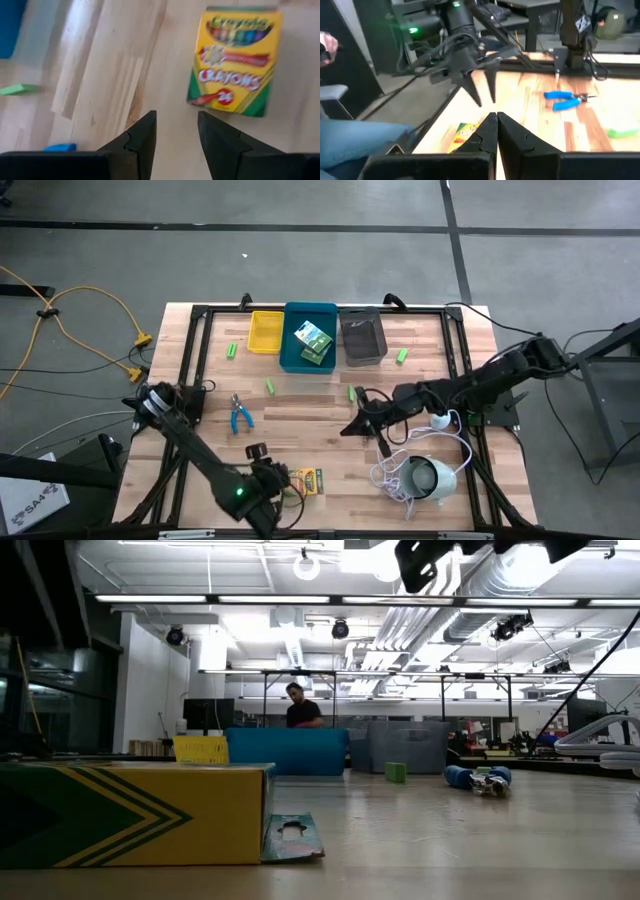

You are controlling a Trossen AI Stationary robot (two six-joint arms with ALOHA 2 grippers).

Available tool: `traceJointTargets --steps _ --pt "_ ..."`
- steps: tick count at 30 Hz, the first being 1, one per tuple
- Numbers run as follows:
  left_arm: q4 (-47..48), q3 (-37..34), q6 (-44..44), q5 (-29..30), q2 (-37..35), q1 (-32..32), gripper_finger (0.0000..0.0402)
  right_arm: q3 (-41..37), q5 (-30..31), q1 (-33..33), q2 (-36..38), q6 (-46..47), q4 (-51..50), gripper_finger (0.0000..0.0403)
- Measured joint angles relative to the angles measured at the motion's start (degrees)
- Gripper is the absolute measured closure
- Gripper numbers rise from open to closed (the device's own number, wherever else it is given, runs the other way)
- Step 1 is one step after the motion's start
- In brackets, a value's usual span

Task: Pick & Place School Supplies
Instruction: Put the crayon box into the blue bin

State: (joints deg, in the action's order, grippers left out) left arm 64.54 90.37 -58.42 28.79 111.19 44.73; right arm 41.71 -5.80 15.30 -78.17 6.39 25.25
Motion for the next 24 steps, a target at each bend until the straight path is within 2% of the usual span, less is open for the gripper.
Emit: traceJointTargets --steps 4,7,11,16,20,24 --pt "-8.3 -8.3 7.3 -6.4 -4.2 -3.5 0.0264 0.0 4.6 2.1 0.0 0.3 -2.9 0.04" --pt "-14.6 -14.2 10.2 -7.8 -9.3 -5.1 0.0264 0.0 7.8 3.6 0.0 2.4 -5.9 0.04" --pt "-27.5 -23.3 10.8 -8.7 -17.2 -4.6 0.0264 0.0 11.7 5.2 -1.2 3.8 -8.3 0.04" --pt "-40.3 -33.9 6.1 -8.9 -23.3 -1.2 0.0264 0.0 11.4 6.1 -4.3 3.9 -5.8 0.0396" --pt "-42.7 -37.0 0.2 -8.0 -23.2 1.2 0.0264 0.8 10.1 5.7 -8.3 3.4 -3.9 0.0371" --pt "-46.0 -37.4 0.2 -5.9 -22.5 2.3 0.0264 5.2 10.2 5.3 -12.7 0.7 -3.4 0.0336"
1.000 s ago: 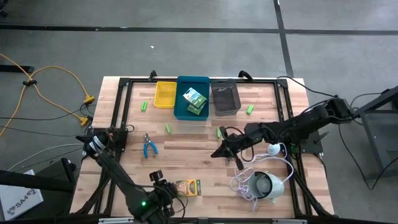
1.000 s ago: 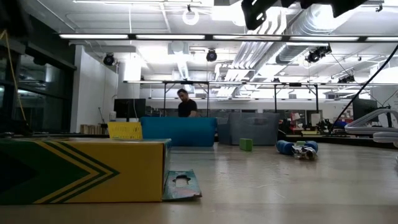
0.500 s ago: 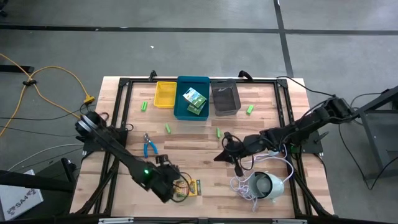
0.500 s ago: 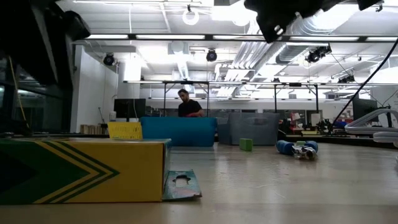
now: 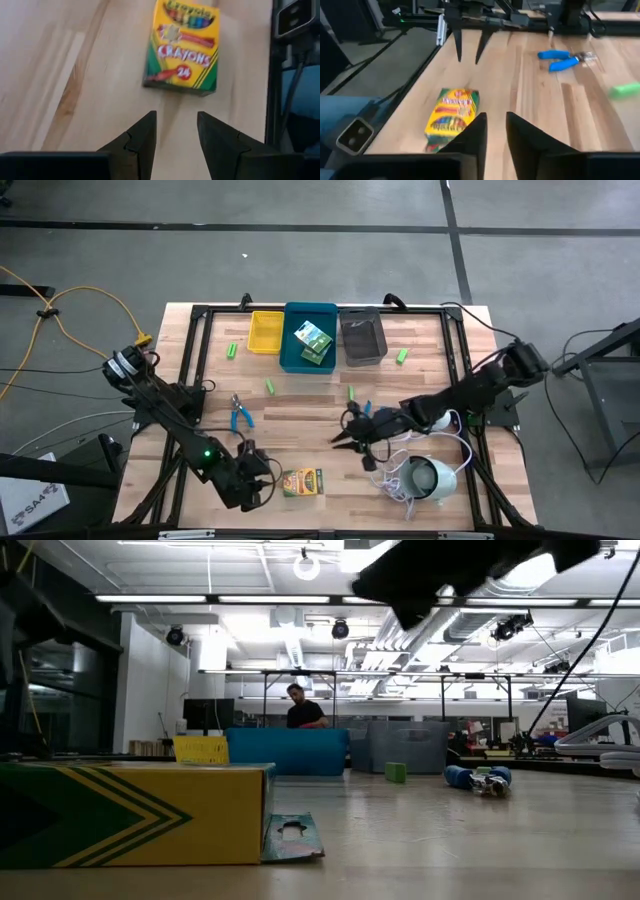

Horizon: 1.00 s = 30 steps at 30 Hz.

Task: Pick & Place School Supplies
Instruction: Put the crayon box into the blue bin

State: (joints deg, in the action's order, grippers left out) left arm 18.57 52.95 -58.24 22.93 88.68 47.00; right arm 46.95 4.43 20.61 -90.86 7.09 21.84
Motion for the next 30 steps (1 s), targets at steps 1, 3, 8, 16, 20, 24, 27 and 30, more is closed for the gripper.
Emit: traceJointTargets --steps 1,3,8,16,20,24,27,30 --pt "-1.1 0.0 0.2 0.6 0.0 0.2 0.0264 1.4 0.0 -0.1 -1.4 -0.6 0.1 0.033" --pt "-2.4 0.0 0.3 1.1 0.1 0.0 0.0264 3.8 -0.1 -0.1 -3.6 -1.2 -1.2 0.032" --pt "-2.7 -0.5 -1.7 1.0 1.6 0.2 0.0264 8.6 -0.5 -0.1 -8.9 -1.4 -3.3 0.0312" --pt "-7.4 -0.7 -2.0 0.1 6.7 0.4 0.0264 11.6 -1.8 -0.1 -11.7 -2.7 -8.5 0.0312" --pt "-10.8 -0.7 -0.3 0.2 8.3 -0.5 0.0264 11.7 -2.0 -0.4 -11.7 -2.5 -9.0 0.0312" --pt "-12.1 -0.7 -0.1 -0.3 9.3 -1.4 0.0264 11.7 -3.0 -0.4 -11.7 -2.4 -10.5 0.0312" --pt "-13.1 -0.8 -0.1 -0.3 9.7 -1.3 0.0264 11.7 -3.2 -0.5 -11.7 -2.8 -10.6 0.0312" --pt "-14.3 -0.9 -0.3 -0.2 10.2 -0.9 0.0264 11.7 -3.9 -0.7 -11.7 -2.9 -10.5 0.0312"
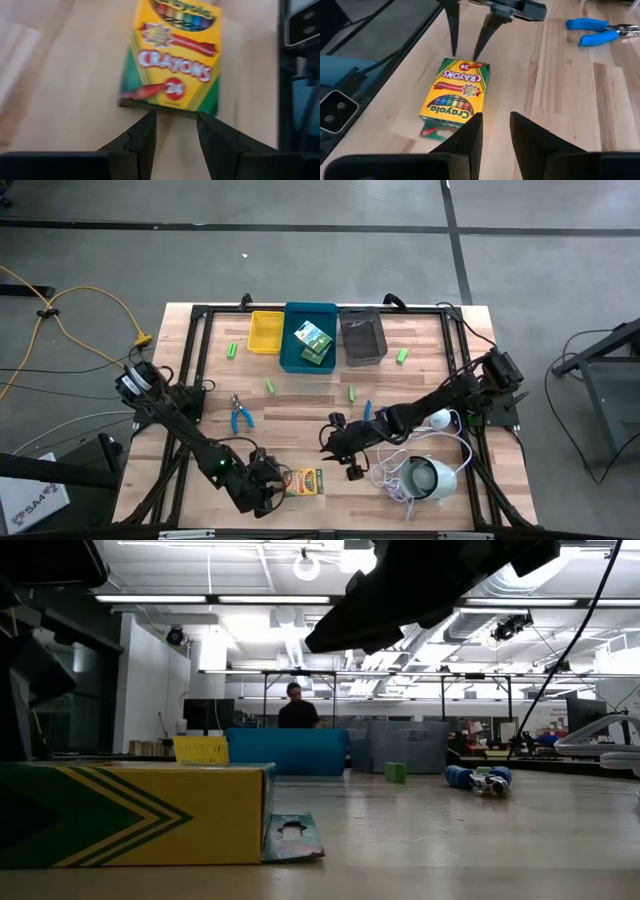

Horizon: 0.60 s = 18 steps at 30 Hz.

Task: Pick & Place School Supplies
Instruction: Put the crayon box into the blue bin

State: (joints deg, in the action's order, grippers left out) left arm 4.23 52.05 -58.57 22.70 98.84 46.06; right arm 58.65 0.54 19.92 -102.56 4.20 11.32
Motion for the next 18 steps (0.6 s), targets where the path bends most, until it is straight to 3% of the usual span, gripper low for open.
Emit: traceJointTargets --steps 18 --pt "-0.6 -0.2 0.0 -0.7 1.5 -0.8 0.0264 0.0 -3.9 2.1 -8.8 7.5 0.8 0.0312"
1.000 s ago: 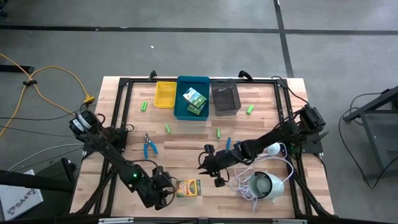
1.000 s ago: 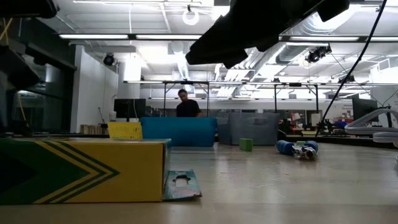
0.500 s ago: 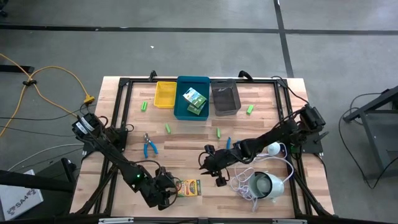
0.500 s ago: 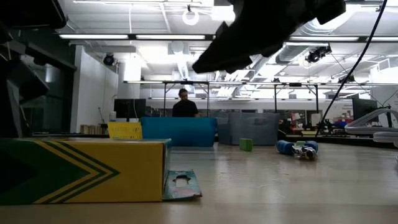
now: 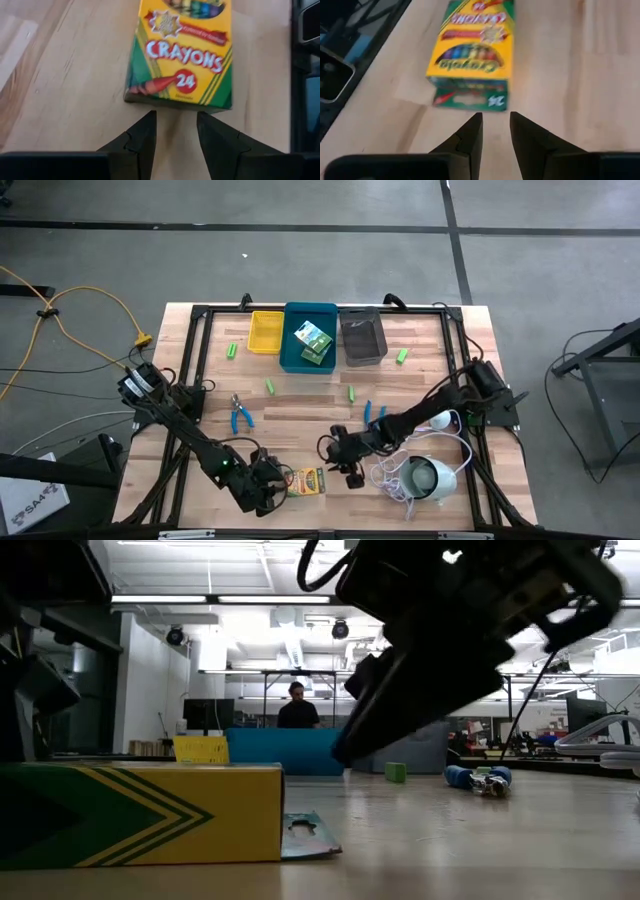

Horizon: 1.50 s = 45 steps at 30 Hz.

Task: Pick & Place School Supplies
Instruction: Put the crayon box into the blue bin

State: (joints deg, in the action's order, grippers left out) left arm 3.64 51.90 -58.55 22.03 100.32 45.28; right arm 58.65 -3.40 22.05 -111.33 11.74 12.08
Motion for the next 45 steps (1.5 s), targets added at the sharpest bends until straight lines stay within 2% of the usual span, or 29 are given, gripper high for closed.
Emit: traceJointTargets --steps 7,18,26,35,45 --pt "0.2 0.0 0.5 -0.3 0.0 -1.5 0.0264 0.0 -1.6 0.8 -0.2 0.6 1.5 0.0312" --pt "0.2 0.0 4.0 -3.8 0.0 -5.8 0.0264 0.0 -3.0 1.6 -0.2 3.2 2.7 0.0312" --pt "0.0 0.0 4.6 -4.4 0.0 -5.9 0.0264 0.0 -3.1 2.3 -3.9 7.8 3.6 0.0312" --pt "-0.5 0.0 4.7 -4.6 0.0 -5.7 0.0264 0.0 -3.1 2.3 -4.4 7.5 7.8 0.0312" --pt "-1.1 0.0 4.6 -5.9 0.0 -5.7 0.0264 0.0 -2.9 2.3 -4.4 7.6 7.9 0.0312"
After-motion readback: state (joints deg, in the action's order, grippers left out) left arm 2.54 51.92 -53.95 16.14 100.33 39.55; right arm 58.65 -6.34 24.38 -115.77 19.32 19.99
